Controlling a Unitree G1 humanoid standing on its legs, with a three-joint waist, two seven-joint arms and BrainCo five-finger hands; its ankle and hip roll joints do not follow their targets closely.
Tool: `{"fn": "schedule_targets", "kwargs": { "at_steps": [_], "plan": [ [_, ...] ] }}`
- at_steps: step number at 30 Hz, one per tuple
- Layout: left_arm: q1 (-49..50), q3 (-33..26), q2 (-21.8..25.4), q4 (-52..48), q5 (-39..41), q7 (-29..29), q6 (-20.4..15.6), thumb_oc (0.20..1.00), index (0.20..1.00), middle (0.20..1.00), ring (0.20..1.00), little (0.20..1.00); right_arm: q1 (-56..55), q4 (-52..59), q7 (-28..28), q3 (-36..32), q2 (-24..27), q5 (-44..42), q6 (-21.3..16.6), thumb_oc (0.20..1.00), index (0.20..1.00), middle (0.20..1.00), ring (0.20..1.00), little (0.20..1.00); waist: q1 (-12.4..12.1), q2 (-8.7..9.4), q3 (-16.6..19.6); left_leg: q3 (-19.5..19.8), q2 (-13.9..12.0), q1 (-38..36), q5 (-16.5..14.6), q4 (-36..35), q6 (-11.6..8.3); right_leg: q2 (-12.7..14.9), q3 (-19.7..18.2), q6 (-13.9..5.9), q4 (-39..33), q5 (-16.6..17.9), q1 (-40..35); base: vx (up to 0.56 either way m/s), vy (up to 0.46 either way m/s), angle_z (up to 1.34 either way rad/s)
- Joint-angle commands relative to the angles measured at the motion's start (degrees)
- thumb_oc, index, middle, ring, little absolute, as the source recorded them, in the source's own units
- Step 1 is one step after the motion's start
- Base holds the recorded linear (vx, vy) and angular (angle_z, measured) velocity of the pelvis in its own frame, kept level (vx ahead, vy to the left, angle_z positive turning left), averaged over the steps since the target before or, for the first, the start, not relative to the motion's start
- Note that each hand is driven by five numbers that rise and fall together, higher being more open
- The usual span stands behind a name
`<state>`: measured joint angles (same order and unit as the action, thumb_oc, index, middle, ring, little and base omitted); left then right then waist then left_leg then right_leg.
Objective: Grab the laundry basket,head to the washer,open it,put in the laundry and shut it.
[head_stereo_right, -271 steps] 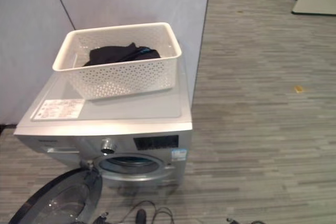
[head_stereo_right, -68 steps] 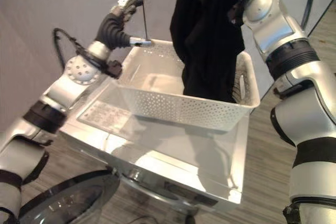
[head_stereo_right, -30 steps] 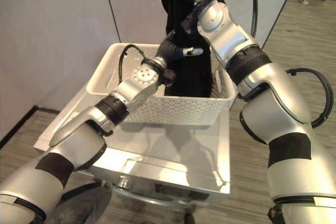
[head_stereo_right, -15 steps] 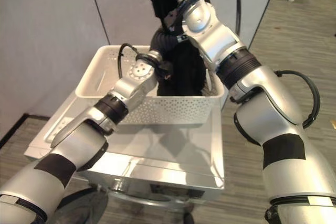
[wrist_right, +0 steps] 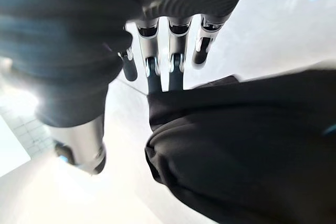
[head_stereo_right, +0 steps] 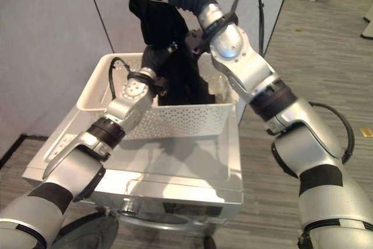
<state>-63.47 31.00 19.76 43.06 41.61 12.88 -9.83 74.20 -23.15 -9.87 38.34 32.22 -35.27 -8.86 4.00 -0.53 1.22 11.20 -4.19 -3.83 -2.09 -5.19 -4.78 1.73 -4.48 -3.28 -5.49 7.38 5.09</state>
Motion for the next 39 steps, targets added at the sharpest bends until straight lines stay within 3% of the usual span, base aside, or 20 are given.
{"fn": "schedule_targets", "kwargs": {
  "at_steps": [1, 13, 17, 24, 26, 30, 39],
  "plan": [
    [-4.4, -0.7, 3.2, 3.2, -2.6, 1.8, -4.2, 0.200, 0.200, 0.200, 0.200, 0.200, 1.5, 1.1, -0.5, -6.1, 2.7, -0.2, -4.4, 1.000, 1.000, 1.000, 1.000, 1.000, -0.6, 2.38, 1.8, -1.6, -0.7, -2.0, -2.9, 0.2, 1.12, 4.8, 0.4, -5.07, 2.6, -6.3, -4.7, 0.00, -0.001, -0.11],
    [-2.1, -7.6, 10.6, -4.7, -4.7, 3.6, -5.9, 0.200, 0.200, 0.200, 0.200, 0.200, -28.4, 13.3, -3.1, -21.7, 5.4, 18.3, -2.6, 1.000, 1.000, 1.000, 1.000, 1.000, 1.7, -0.46, 1.5, -3.1, -0.4, -2.1, -3.0, 0.2, 1.63, 5.2, -0.9, -5.33, 3.6, -6.2, -3.5, 0.00, 0.005, -0.05],
    [-2.9, -9.4, 15.2, -7.1, -4.8, 3.3, -6.4, 0.200, 0.200, 0.200, 0.200, 0.200, -43.8, 16.4, -1.8, -29.7, 7.0, 23.6, -1.4, 1.000, 1.000, 1.000, 1.000, 1.000, 3.4, -1.75, 1.6, -3.7, -0.5, -2.3, -3.3, 0.2, 1.74, 5.2, -1.4, -5.52, 3.6, -6.1, -3.2, 0.02, 0.010, -0.02],
    [-5.9, -10.2, 19.9, -9.0, -3.9, 3.3, -6.9, 0.200, 0.200, 0.200, 0.200, 0.200, -59.3, 14.8, -1.8, -37.3, 8.4, 31.6, 1.5, 1.000, 1.000, 1.000, 1.000, 1.000, 4.0, -2.37, 1.9, -3.7, -0.6, -2.3, -3.5, 0.2, 1.75, 5.3, -1.2, -5.83, 3.4, -6.2, -3.3, 0.01, -0.007, -0.02],
    [-8.1, -9.8, 22.9, -12.1, -5.0, 3.5, -7.8, 0.200, 0.200, 0.200, 0.200, 0.200, -70.4, 10.3, -2.8, -42.3, 6.7, 37.3, 3.6, 1.000, 1.000, 1.000, 1.000, 1.000, 4.0, -2.59, 1.6, -3.3, -0.6, -2.2, -3.4, 0.2, 1.77, 5.5, -0.7, -6.04, 3.3, -6.3, -3.4, 0.02, -0.031, 0.00],
    [-10.1, -8.9, 25.0, -14.4, -5.2, 3.8, -9.4, 0.200, 0.200, 0.200, 0.200, 0.200, -74.5, 3.0, -1.8, -42.1, 3.7, 36.3, 4.5, 1.000, 1.000, 1.000, 1.000, 1.000, 3.4, -2.44, 1.5, -2.7, -0.6, -2.1, -3.3, 0.2, 1.73, 5.8, -0.1, -6.17, 3.1, -6.4, -3.6, 0.00, -0.017, 0.05],
    [-21.1, -4.7, 30.1, -10.7, -3.4, 5.5, -11.5, 0.200, 0.200, 0.200, 0.200, 0.200, -73.8, -15.2, 3.1, -33.5, -2.5, 33.0, 5.6, 1.000, 1.000, 1.000, 1.000, 1.000, 1.7, -2.43, 1.8, -1.9, -0.4, -2.0, -2.9, 0.2, 1.56, 6.0, 1.1, -6.18, 2.5, -6.4, -4.8, 0.01, -0.010, 0.06]
  ]
}}
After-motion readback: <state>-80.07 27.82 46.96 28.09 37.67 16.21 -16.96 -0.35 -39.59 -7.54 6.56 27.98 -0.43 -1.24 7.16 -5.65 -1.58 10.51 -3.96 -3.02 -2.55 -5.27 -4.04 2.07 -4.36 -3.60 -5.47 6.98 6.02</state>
